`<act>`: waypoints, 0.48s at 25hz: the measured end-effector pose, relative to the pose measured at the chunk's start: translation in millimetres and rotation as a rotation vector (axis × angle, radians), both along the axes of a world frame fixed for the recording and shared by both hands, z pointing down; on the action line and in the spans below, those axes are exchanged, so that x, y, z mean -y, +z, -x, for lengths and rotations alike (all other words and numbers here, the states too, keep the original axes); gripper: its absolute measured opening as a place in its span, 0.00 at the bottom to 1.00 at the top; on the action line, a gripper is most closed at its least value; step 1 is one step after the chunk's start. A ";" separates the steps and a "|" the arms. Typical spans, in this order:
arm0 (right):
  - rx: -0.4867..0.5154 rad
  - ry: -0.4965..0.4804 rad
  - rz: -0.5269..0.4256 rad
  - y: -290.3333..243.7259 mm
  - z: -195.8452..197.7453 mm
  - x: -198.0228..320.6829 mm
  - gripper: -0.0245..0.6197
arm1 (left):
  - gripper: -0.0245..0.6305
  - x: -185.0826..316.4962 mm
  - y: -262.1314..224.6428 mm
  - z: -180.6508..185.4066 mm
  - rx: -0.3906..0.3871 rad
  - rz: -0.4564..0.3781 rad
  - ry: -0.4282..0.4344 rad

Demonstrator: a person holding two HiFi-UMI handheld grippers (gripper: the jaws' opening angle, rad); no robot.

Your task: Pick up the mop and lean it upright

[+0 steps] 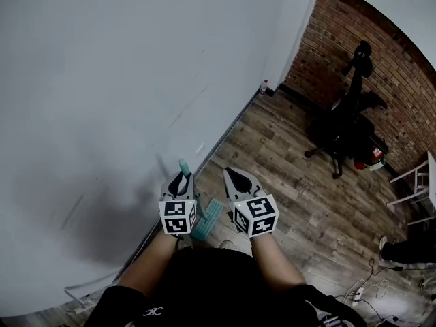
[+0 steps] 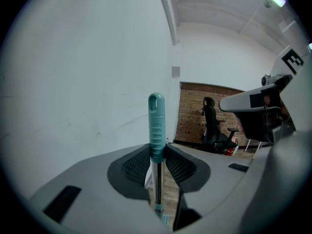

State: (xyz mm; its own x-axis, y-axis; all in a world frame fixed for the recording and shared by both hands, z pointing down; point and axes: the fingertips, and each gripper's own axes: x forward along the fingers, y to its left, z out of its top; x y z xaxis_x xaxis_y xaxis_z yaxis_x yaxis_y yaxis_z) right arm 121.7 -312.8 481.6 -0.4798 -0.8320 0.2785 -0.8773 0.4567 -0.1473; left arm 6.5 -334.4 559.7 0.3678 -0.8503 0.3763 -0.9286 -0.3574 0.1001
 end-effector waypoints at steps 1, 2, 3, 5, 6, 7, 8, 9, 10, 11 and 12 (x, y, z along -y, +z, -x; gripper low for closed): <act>-0.001 -0.003 -0.001 -0.2 1.7 0.2 0.05 | 0.19 0.3 0.7 3.3 -0.001 0.002 -0.006; -0.001 -0.005 -0.002 -1.0 3.4 0.2 0.05 | 0.19 0.7 1.0 6.9 -0.002 0.003 -0.014; -0.002 -0.008 -0.003 -2.1 5.2 -0.1 0.05 | 0.19 0.9 1.0 11.0 -0.003 0.006 -0.023; -0.005 -0.015 -0.005 -4.6 9.6 -1.4 0.05 | 0.19 1.7 0.6 22.0 -0.005 0.011 -0.048; -0.007 -0.020 -0.006 -5.3 12.2 -2.3 0.05 | 0.19 2.5 1.0 29.2 -0.003 0.013 -0.063; -0.009 -0.025 -0.006 -5.1 14.8 -3.3 0.05 | 0.19 3.6 2.1 37.1 0.004 0.013 -0.080; -0.011 -0.029 -0.005 -4.2 17.0 -4.5 0.05 | 0.19 4.4 3.9 45.3 0.020 0.012 -0.096; -0.012 -0.032 -0.003 -3.0 18.7 -5.9 0.05 | 0.19 4.9 6.0 53.0 0.042 0.008 -0.107; -0.013 -0.033 -0.002 -2.0 20.1 -7.2 0.05 | 0.19 5.3 8.1 60.4 0.064 0.002 -0.116; -0.012 -0.033 0.000 -1.4 21.5 -8.5 0.05 | 0.19 5.8 10.2 67.9 0.079 -0.002 -0.126; -0.012 -0.032 0.000 -1.3 23.1 -9.6 0.05 | 0.19 6.8 12.3 76.4 0.086 -0.003 -0.139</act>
State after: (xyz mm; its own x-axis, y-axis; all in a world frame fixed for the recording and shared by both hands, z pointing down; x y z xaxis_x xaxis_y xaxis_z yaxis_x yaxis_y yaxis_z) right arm 98.7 -303.2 480.4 -0.5026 -0.8163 0.2849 -0.8641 0.4843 -0.1369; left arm -69.9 -341.3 572.0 0.2129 -0.8922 0.3983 -0.9743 -0.2247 0.0174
